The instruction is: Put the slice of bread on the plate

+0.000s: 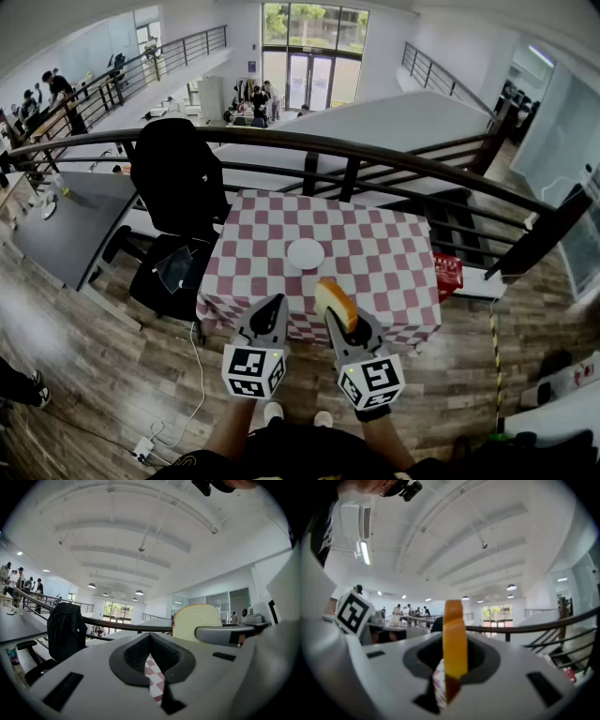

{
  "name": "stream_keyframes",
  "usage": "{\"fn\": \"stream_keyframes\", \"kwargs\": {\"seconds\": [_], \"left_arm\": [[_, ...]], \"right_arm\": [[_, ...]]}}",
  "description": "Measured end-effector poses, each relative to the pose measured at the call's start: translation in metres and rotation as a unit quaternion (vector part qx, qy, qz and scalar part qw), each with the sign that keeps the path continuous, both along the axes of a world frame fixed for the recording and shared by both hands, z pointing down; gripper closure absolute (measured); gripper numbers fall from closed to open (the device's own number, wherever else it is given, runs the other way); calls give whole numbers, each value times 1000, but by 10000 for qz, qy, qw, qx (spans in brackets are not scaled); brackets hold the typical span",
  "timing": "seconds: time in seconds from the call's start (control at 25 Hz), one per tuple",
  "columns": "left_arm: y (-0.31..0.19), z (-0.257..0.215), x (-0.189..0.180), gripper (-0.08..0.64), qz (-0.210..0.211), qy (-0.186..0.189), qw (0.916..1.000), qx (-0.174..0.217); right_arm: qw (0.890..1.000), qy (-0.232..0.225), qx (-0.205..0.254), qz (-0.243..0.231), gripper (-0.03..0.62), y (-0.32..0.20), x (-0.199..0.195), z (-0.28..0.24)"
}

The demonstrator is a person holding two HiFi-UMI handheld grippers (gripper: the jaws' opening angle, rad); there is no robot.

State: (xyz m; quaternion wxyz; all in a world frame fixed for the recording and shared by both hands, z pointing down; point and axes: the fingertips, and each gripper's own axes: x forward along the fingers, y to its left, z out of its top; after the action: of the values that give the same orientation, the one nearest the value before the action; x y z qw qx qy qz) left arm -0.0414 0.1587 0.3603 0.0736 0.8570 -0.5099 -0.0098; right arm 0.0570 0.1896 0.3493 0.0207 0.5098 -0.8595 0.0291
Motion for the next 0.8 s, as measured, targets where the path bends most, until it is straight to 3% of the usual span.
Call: {"fn": "stream_keyframes", "kwargs": {"seconds": [0.36,0.6,0.8], "left_arm": [[6,8,-33,541,121,-91,9999,11],[9,27,-76,541,-133,187,9994,-267],[9,52,-73,541,-55,303,9980,-552]], "right_arm": [[9999,-43,-121,50,495,-6,-42,8],[9994,-83,-340,-60,495,1,-74,23],[9973,-146,-712,75,494,0,-68,46]]}}
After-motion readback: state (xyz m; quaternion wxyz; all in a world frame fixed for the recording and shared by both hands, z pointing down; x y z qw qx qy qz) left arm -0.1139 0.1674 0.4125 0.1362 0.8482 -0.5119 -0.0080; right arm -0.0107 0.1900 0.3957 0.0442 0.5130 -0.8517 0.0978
